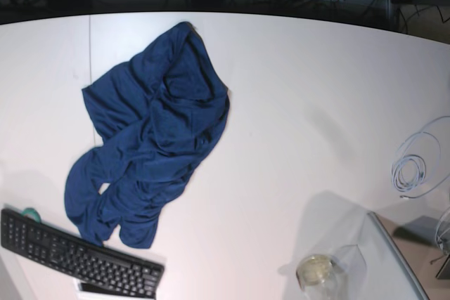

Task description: Layout the t-shirt on the table in an organized manner, then fold the t-shirt properly

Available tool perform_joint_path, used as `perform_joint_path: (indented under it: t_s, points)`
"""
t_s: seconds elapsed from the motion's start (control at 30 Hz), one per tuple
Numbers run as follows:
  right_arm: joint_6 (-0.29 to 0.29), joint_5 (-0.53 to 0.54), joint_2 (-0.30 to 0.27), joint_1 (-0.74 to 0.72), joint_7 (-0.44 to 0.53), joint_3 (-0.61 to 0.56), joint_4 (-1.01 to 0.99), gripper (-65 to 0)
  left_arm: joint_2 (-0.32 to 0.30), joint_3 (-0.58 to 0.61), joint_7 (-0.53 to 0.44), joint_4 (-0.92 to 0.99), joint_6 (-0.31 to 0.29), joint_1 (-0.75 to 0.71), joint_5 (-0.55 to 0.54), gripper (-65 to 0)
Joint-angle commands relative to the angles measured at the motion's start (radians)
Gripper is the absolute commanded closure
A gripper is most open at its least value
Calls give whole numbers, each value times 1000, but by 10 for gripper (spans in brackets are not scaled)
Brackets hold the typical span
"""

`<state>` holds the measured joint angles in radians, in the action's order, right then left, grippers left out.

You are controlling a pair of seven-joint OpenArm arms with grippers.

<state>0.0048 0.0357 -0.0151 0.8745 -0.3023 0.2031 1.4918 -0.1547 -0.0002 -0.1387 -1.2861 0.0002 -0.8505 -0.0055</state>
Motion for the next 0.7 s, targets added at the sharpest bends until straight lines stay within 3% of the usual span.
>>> perform_joint_path:
  t_s: [0.0,0.23,0.3,0.37,0.43,0.5,0.57,0.67]
  points:
    - [-1,-1,-9,25,-7,11,53,-5,-4,-2,-22,-63,5,-19,-3,0]
    - [2,-3,-10,-50,-8,5,327,-15,-3,-4,-12,-307,5,12,-3,0]
    - [4,-3,-9,-91,-10,-9,376,-17,0,1,66,-356,5,55,-3,0]
    - [4,-3,-13,-133,-25,-50,389,-17,0,7,204,-409,5,119,-3,0]
    - [4,-4,-15,-191,-104,-83,390,-27,5,9,340,-447,5,188,-3,0]
    - [4,-4,-15,-254,-231,-127,386,-77,24,6,456,-462,5,262,-3,0]
    - [4,-4,-15,-300,-317,-184,387,-132,33,-2,520,-462,5,314,-3,0]
    - [4,-4,-30,-340,-352,-279,390,-189,33,-4,543,-459,5,348,-3,0]
